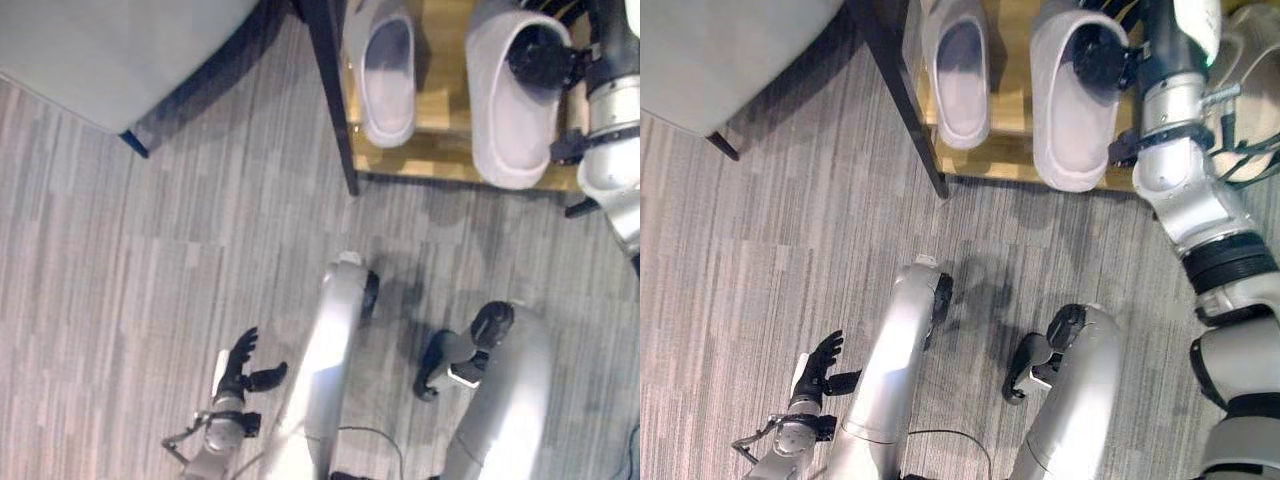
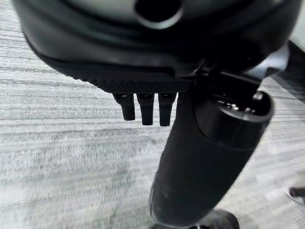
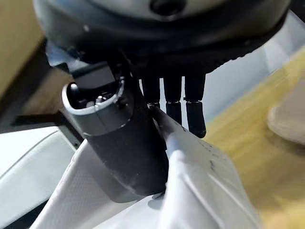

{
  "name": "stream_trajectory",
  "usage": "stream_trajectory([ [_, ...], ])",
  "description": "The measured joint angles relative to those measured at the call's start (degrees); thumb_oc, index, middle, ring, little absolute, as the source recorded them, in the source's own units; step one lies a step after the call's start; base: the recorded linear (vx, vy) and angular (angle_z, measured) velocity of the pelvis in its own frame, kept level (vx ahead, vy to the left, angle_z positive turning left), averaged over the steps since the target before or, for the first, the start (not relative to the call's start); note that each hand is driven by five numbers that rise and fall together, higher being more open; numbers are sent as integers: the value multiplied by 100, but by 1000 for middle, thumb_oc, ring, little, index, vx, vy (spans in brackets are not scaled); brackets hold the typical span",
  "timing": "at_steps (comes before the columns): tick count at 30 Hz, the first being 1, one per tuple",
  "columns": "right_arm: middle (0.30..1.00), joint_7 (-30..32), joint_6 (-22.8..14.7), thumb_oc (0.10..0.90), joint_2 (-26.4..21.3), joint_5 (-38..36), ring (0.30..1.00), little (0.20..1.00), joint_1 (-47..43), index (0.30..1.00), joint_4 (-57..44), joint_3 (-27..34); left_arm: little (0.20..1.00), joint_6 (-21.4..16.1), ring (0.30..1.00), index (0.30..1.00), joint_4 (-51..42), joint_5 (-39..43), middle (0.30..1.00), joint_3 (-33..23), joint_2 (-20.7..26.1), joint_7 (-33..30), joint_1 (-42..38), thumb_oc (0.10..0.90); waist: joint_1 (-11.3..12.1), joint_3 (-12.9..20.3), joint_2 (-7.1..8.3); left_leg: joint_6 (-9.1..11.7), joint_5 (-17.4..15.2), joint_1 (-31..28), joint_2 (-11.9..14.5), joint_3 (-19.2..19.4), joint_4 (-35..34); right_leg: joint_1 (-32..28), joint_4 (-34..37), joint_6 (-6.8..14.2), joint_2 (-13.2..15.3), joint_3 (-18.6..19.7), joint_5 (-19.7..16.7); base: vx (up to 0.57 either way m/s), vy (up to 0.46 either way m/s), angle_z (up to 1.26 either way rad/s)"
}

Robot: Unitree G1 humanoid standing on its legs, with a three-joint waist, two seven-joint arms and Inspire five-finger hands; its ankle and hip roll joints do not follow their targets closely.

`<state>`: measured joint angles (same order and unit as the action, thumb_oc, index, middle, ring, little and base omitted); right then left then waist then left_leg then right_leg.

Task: Arrange the slippers neatly on the shoe rack.

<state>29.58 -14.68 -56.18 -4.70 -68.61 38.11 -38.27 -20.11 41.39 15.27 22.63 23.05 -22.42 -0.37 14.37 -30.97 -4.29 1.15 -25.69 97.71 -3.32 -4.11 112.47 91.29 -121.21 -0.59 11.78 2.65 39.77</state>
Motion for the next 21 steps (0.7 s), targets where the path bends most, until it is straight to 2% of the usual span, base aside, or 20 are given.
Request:
stream_trajectory([
  [3, 300, 140, -23, 400, -37, -121, 300, 300, -383, 300, 398, -389, 900, -121, 900, 900, -186, -20, 900, 21, 245, -108, 300, 800, 56, -7, 10, -38, -50, -48, 1, 66, 50, -23, -44, 18, 23, 83, 50, 16, 10, -1],
  [9, 300, 421, -50, 400, -53, -269, 300, 300, -1079, 300, 468, -612, 900, -200, 900, 900, -411, -3, 900, -10, 581, -210, 814, 800, 220, -13, 17, -95, -184, -156, 20, 3, 157, -247, -15, 52, 21, -3, 139, 49, 43, -5],
  [10, 300, 537, -99, 400, -53, -266, 300, 300, -1558, 300, 863, -1148, 900, -261, 900, 900, -423, -38, 900, 16, 592, -212, 903, 800, 279, -12, 17, -69, -223, -175, 35, -3, 155, -281, 13, 68, 30, -1, 148, 35, 41, 0],
  [13, 300, 576, -152, 400, -3, -294, 300, 300, -2043, 300, 1324, -1471, 900, -269, 900, 900, -438, -34, 900, 69, 611, -207, 1001, 800, 366, -11, 18, -81, -227, -176, 33, -8, 111, -317, 95, 77, 11, -17, 151, 8, 11, 1],
  [18, 300, 542, -138, 400, 28, -223, 300, 300, -2244, 300, 1530, -1827, 900, -269, 900, 900, -439, -48, 900, 226, 760, -215, 1142, 800, 423, -10, 22, -190, -299, -159, 32, 98, 124, -326, 120, 180, 17, 88, 214, 23, 30, 2],
  [21, 300, 535, -115, 400, 251, -224, 300, 300, -2279, 300, 1957, -1962, 900, -315, 900, 900, -487, -233, 900, 395, 920, -250, 1246, 800, 428, -11, 24, -283, -378, -129, 108, 163, 188, -277, 104, 194, -13, 142, 234, 23, 21, -9],
])
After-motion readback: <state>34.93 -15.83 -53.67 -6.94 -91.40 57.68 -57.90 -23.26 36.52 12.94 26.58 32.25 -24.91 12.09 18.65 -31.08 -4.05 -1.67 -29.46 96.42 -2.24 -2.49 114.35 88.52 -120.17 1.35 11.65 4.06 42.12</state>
